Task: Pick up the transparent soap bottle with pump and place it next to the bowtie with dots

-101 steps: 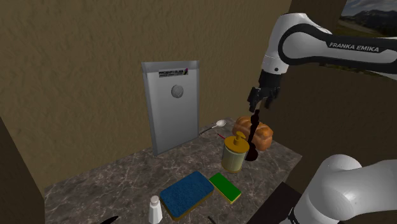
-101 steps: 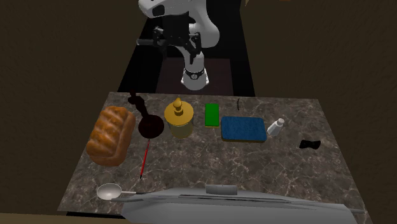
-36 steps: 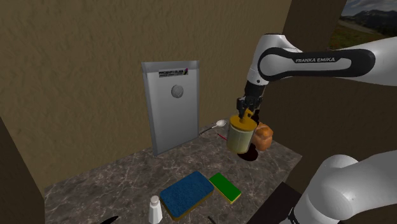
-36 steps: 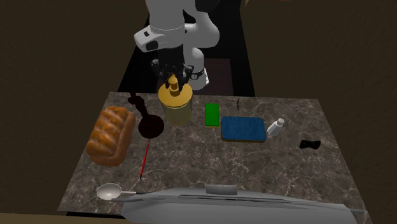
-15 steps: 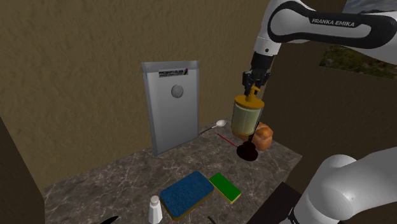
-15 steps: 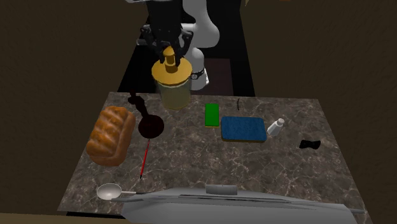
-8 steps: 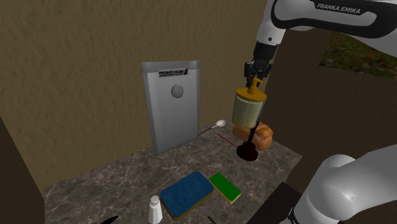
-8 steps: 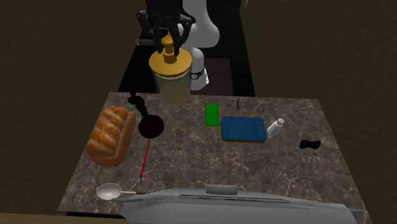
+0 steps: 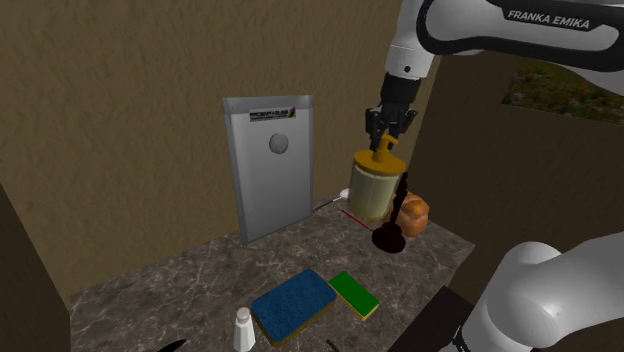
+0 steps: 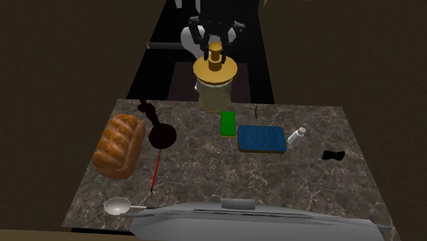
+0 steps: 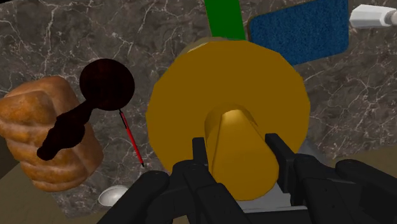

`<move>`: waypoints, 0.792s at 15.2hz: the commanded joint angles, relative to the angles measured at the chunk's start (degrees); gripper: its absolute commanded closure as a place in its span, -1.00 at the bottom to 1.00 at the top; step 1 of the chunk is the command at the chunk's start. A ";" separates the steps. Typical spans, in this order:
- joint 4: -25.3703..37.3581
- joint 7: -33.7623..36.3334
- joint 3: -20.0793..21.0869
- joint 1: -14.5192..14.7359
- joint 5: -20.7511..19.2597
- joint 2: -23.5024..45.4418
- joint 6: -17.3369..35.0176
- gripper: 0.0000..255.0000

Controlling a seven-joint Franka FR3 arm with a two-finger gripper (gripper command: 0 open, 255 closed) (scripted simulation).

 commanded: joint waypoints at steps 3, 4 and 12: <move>-2.43 5.42 4.55 1.47 2.25 -0.69 1.84 1.00; -2.77 6.78 5.72 1.84 2.81 -0.68 2.22 1.00; -3.28 17.75 15.48 4.45 6.83 1.76 5.70 1.00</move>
